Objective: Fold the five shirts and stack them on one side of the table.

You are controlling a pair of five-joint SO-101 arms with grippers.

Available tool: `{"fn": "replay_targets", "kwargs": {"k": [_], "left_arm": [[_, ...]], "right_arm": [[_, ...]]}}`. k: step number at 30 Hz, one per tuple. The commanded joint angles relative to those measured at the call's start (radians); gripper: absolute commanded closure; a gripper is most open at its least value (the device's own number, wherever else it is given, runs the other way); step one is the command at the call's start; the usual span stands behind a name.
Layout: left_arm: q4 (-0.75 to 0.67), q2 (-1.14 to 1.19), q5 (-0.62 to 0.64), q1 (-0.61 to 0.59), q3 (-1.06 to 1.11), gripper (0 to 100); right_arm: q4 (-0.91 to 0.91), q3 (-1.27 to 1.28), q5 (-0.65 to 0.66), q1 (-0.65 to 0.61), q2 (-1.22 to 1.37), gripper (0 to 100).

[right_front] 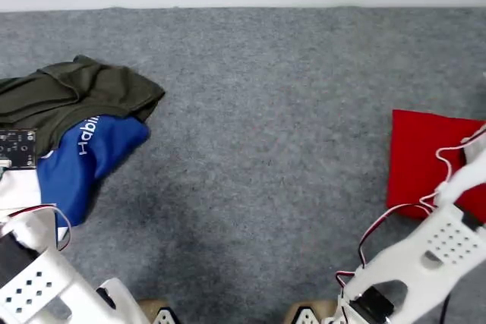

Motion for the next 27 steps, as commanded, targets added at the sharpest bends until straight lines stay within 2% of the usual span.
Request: {"fn": "replay_targets", "kwargs": {"k": [1,6,9,14,18,24,27], "left_arm": [[-0.028,-0.008,-0.018,0.0,-0.036,98],[-0.044,-0.005,-0.132,0.002,-0.053,97],[-0.063,0.014,-0.164,0.002,-0.054,90],[-0.112,0.16,-0.161,0.006,-0.096,86],[-0.098,0.321,-0.161,0.074,-0.231,86],[-0.086,0.552,-0.16,0.117,-0.452,84],[-0.081,0.66,-0.066,0.086,-0.555,78]], "right_arm": [[0.045,0.064,-0.089,0.025,-0.17,99.0],[0.044,0.353,-0.106,0.028,-0.377,99.0],[0.042,0.543,-0.106,0.028,-0.513,99.0],[0.041,0.816,-0.109,0.025,-0.714,99.0],[0.039,0.967,-0.11,0.013,-0.799,99.0],[0.039,1.057,-0.112,-0.002,-0.865,99.0],[0.039,1.073,-0.112,-0.002,-0.874,99.0]]}}
